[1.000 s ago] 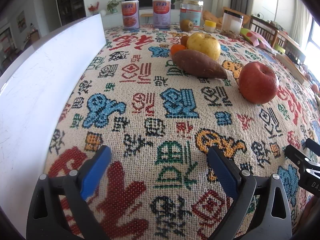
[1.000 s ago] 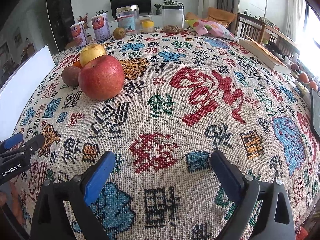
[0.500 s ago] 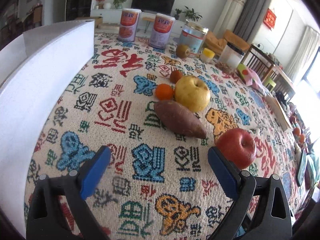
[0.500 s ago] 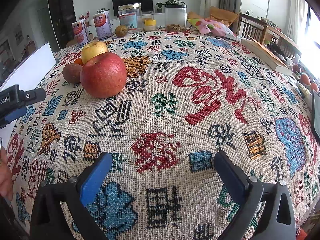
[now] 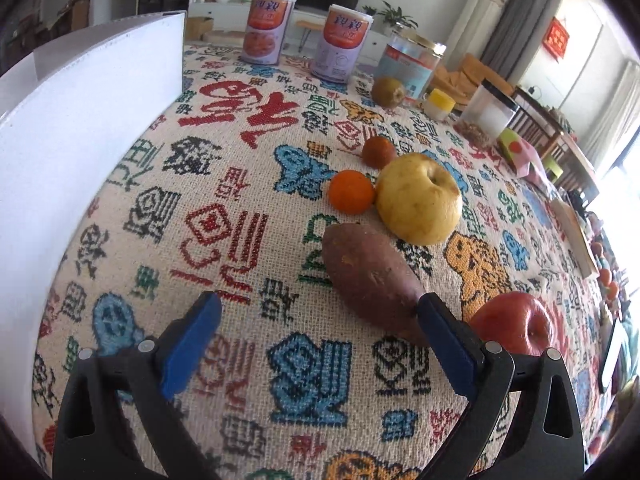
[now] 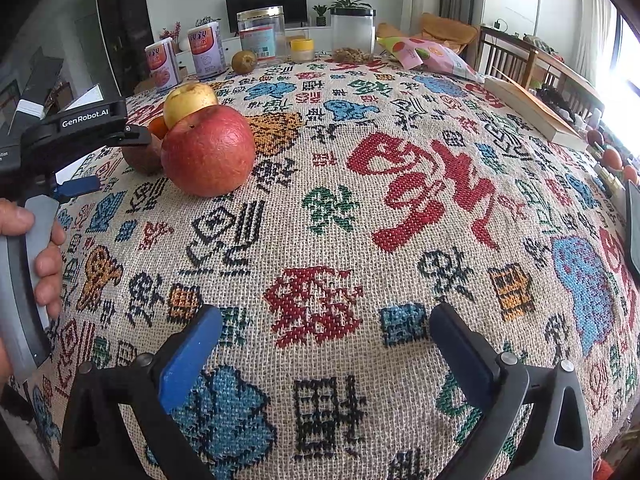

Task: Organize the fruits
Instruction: 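Reach left tool to the second sweet potato and grasp it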

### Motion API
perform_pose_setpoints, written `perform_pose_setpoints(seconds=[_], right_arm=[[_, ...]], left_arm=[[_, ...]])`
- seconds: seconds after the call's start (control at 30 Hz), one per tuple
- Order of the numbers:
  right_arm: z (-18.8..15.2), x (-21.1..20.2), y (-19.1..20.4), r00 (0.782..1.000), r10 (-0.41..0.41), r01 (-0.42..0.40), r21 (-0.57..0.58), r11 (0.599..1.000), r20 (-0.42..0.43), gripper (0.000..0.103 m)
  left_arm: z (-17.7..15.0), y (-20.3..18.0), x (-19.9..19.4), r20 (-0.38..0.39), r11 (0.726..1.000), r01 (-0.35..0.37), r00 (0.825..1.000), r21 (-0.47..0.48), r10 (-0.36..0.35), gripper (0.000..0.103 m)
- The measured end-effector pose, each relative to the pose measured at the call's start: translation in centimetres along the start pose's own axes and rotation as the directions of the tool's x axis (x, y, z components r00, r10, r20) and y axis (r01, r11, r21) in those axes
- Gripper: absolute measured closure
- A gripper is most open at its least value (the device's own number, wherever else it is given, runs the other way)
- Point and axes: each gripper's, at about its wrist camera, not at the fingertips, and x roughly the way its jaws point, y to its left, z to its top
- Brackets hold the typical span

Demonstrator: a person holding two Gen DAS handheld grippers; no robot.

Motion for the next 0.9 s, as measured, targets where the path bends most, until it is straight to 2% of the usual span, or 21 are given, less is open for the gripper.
perform_pose_setpoints(seconds=[0.07, 0.1, 0.23, 0.27, 0.33, 0.43, 0.5, 0.67, 0.7, 0.73, 0.77, 0.8, 0.83, 0.9], right_arm=[[0.0, 0.0, 0.0, 1.000, 0.001, -0.001, 0.001, 1.000, 0.000, 0.000], [0.0, 0.0, 0.0, 1.000, 0.001, -0.001, 0.000, 1.000, 0.000, 0.000], [0.0, 0.0, 0.0, 1.000, 0.000, 0.000, 0.000, 1.000, 0.000, 0.000], [0.0, 0.0, 0.0, 1.000, 0.000, 0.000, 0.000, 1.000, 0.000, 0.000], [0.0, 0.0, 0.0, 1.000, 0.000, 0.000, 0.000, 1.000, 0.000, 0.000], [0.0, 0.0, 0.0, 1.000, 0.000, 0.000, 0.000, 1.000, 0.000, 0.000], [0.0, 0.0, 0.0, 1.000, 0.001, -0.001, 0.000, 1.000, 0.000, 0.000], [0.0, 0.0, 0.0, 1.000, 0.001, -0.001, 0.000, 1.000, 0.000, 0.000], [0.0, 0.0, 0.0, 1.000, 0.001, -0.001, 0.000, 1.000, 0.000, 0.000], [-0.1, -0.1, 0.0, 1.000, 0.001, -0.001, 0.000, 1.000, 0.000, 0.000], [0.0, 0.0, -0.1, 1.000, 0.002, -0.002, 0.000, 1.000, 0.001, 0.000], [0.0, 0.0, 0.0, 1.000, 0.002, -0.002, 0.001, 1.000, 0.001, 0.000], [0.0, -0.1, -0.1, 1.000, 0.002, -0.002, 0.001, 1.000, 0.001, 0.000], [0.0, 0.0, 0.0, 1.000, 0.001, -0.001, 0.001, 1.000, 0.000, 0.000]], left_arm=[[-1.2, 1.4, -1.2, -0.008, 0.996, -0.090, 0.996, 0.024, 0.090, 0.005], [-1.8, 2.2, -1.8, -0.010, 0.994, -0.105, 0.994, 0.028, 0.106, 0.005], [-3.6, 4.4, -4.2, 0.007, 0.995, -0.094, 0.996, 0.013, 0.094, 0.005], [-3.7, 4.4, -4.5, 0.010, 0.997, -0.080, 0.997, 0.011, 0.079, 0.005], [-3.5, 4.2, -4.7, -0.002, 1.000, -0.007, 1.000, -0.010, 0.007, 0.005], [-2.5, 2.5, -3.4, -0.045, 0.996, 0.078, 0.996, -0.042, -0.080, 0.005], [-1.6, 0.9, -2.0, -0.042, 0.995, 0.093, 0.995, -0.036, -0.095, 0.005], [0.2, -1.7, 1.4, -0.026, 1.000, -0.014, 1.000, 0.019, 0.014, 0.006], [0.3, -1.9, 1.6, -0.021, 0.998, -0.027, 0.999, 0.049, 0.028, 0.009], [0.2, -2.1, 1.6, -0.021, 0.997, -0.023, 0.999, 0.077, 0.024, 0.024], [0.0, -2.3, 1.3, -0.011, 0.994, -0.007, 1.000, 0.113, 0.009, 0.031], [-0.2, -2.3, 1.1, -0.017, 0.990, 0.011, 1.000, 0.143, -0.008, 0.047], [-0.4, -2.3, 0.9, -0.027, 0.985, 0.021, 1.000, 0.169, -0.017, 0.055], [-0.8, -1.9, 0.3, -0.054, 0.978, 0.041, 0.998, 0.202, -0.030, 0.063]])
